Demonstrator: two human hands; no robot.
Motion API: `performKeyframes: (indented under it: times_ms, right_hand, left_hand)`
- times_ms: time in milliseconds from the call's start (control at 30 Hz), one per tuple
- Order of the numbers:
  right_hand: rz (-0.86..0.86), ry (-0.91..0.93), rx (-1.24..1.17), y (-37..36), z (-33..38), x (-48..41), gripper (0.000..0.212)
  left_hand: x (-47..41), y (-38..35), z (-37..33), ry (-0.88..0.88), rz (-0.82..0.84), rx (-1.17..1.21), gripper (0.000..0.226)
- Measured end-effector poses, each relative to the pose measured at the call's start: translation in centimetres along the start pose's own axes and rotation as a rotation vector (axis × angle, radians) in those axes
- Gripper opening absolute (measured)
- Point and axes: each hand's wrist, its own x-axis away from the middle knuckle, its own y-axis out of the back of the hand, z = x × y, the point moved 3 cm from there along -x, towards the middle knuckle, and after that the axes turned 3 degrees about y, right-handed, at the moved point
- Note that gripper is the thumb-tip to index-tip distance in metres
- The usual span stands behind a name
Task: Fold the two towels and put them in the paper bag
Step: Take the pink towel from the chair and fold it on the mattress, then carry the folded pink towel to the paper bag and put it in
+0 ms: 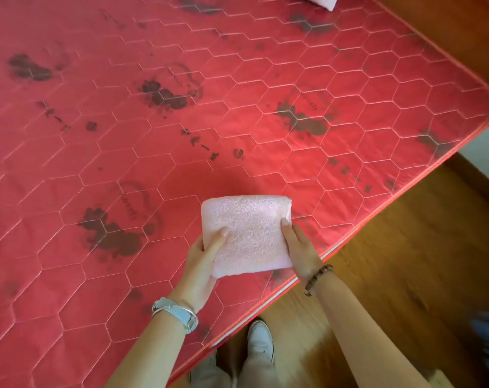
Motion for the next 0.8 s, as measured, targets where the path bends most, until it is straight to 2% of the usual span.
performKeyframes:
  times_ms: [67, 100, 233, 400, 500, 600, 700, 800]
  right_hand:
    - [0.055, -0.056, -0.145, -0.6, 1.6, 0.9, 0.088]
    - [0.070, -0.058, -0.184, -0.9, 2.8, 1.7, 0.089]
    - [0.004, 0.132, -0.056, -1.3, 8.6, 4.8, 0.059]
    - [-0.003, 0.270, -0.095, -2.2, 15.1, 9.4, 0.029]
    - [0.036, 0.280, -0.094, -2.8, 18.3, 12.5, 0.041]
    - [0.093, 0.276, -0.104, -3.8, 21.2, 15.9, 0.042]
    - [0.196, 0.242, -0.093, -5.0, 23.6, 18.4, 0.074]
    - [0.361, 0.246, -0.099, -6.3, 26.2, 22.0, 0.054]
  left_hand:
    - [1.3, -0.2, -1.8, -0.027, 0.030, 0.012, 0.050]
    - [2.1, -0.4, -2.9, -0.042, 0.045, 0.016, 0.049]
    - [5.4, -0.7, -7.5, -0.105, 0.070, 0.041, 0.047]
    - [10.3, -1.1, -12.9, -0.150, 0.074, 0.071, 0.052]
    - [14.0, -1.4, -15.9, -0.177, 0.070, 0.079, 0.052]
    - [17.9, -1.2, -18.5, -0.214, 0.066, 0.056, 0.053]
    - [21.7, -0.7, -20.9, -0.257, 0.077, 0.031, 0.057]
    - [25.1, -0.1, -23.1, -0.304, 0.095, -0.028, 0.057]
